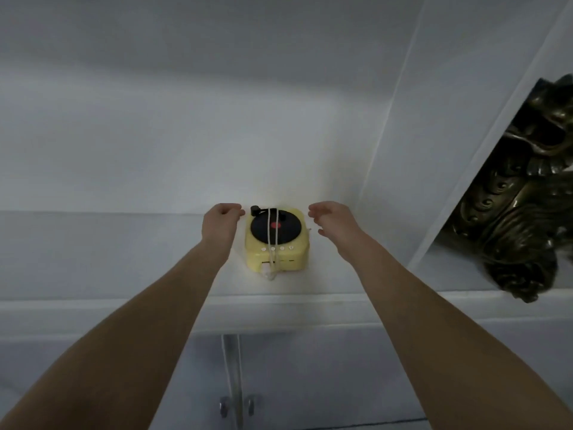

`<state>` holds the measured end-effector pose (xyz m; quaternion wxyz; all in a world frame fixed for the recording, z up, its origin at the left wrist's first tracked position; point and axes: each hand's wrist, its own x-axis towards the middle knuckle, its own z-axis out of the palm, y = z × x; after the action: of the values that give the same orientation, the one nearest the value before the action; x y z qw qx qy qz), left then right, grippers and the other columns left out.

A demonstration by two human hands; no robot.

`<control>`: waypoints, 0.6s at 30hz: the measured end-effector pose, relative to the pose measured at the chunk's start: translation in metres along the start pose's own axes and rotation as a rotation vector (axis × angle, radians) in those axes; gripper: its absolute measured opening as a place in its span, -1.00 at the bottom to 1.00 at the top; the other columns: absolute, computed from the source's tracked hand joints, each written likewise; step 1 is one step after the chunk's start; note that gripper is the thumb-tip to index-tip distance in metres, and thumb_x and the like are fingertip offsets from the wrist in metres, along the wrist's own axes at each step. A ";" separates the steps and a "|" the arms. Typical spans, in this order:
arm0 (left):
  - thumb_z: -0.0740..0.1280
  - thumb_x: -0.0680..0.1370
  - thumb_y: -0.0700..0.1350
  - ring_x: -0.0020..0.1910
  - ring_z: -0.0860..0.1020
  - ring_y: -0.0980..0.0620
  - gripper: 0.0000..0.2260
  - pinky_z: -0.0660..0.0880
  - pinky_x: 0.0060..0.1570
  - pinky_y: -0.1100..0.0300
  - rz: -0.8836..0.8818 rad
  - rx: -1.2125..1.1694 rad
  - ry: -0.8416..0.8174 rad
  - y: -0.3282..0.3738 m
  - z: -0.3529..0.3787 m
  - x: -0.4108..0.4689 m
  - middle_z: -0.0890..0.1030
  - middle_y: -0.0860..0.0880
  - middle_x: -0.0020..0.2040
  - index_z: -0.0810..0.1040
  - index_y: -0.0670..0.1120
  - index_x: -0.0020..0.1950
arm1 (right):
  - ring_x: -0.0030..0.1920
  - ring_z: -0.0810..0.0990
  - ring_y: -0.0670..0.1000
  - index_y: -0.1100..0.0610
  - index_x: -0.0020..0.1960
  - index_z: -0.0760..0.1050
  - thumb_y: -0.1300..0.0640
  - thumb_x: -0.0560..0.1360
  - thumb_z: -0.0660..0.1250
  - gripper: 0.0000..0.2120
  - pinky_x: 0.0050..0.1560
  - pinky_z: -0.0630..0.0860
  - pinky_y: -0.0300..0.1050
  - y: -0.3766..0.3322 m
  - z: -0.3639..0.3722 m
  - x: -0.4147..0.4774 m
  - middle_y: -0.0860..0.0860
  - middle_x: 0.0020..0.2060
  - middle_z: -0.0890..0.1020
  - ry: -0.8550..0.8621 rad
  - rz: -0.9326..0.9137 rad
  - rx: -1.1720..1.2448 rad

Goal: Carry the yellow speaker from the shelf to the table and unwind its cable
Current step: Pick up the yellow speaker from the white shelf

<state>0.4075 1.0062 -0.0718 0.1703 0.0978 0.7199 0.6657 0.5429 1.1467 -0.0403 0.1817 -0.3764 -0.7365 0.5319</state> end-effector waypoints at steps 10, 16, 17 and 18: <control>0.25 0.56 -0.11 0.34 0.43 -0.03 -0.69 0.34 0.38 -0.03 0.001 -0.073 0.065 -0.007 0.009 -0.013 0.49 -0.08 0.34 0.48 -0.07 0.31 | 0.34 0.41 0.05 0.17 0.40 0.36 0.16 0.57 0.12 -0.60 0.31 0.31 -0.17 0.023 0.019 0.016 0.08 0.37 0.45 0.034 -0.085 0.086; 0.21 0.60 -0.04 0.47 0.26 0.01 -0.51 0.21 0.34 0.15 -0.060 -0.133 -0.013 -0.021 0.022 -0.014 0.28 0.00 0.51 0.21 0.01 0.52 | 0.48 0.23 0.06 0.12 0.54 0.03 -0.01 0.57 0.15 -0.39 0.40 0.18 -0.08 0.036 0.041 0.016 0.06 0.51 0.22 -0.039 0.021 0.148; 0.21 0.60 -0.04 0.48 0.25 -0.01 -0.50 0.22 0.32 0.16 -0.082 -0.146 -0.025 -0.023 0.024 -0.014 0.25 0.00 0.53 0.18 0.01 0.53 | 0.49 0.22 0.07 0.12 0.54 0.02 -0.04 0.57 0.15 -0.37 0.41 0.18 -0.05 0.039 0.044 0.016 0.07 0.52 0.20 -0.044 0.037 0.142; 0.20 0.60 -0.03 0.48 0.26 -0.02 -0.48 0.23 0.32 0.15 -0.107 -0.155 -0.039 -0.024 0.026 -0.013 0.23 0.00 0.54 0.15 0.01 0.54 | 0.49 0.21 0.08 0.14 0.54 0.03 -0.06 0.56 0.15 -0.36 0.42 0.18 -0.03 0.040 0.045 0.017 0.07 0.52 0.19 -0.049 0.054 0.132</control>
<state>0.4314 1.0231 -0.0960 0.2266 0.0586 0.6668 0.7075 0.5164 1.1358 -0.0958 0.1737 -0.3701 -0.6936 0.5932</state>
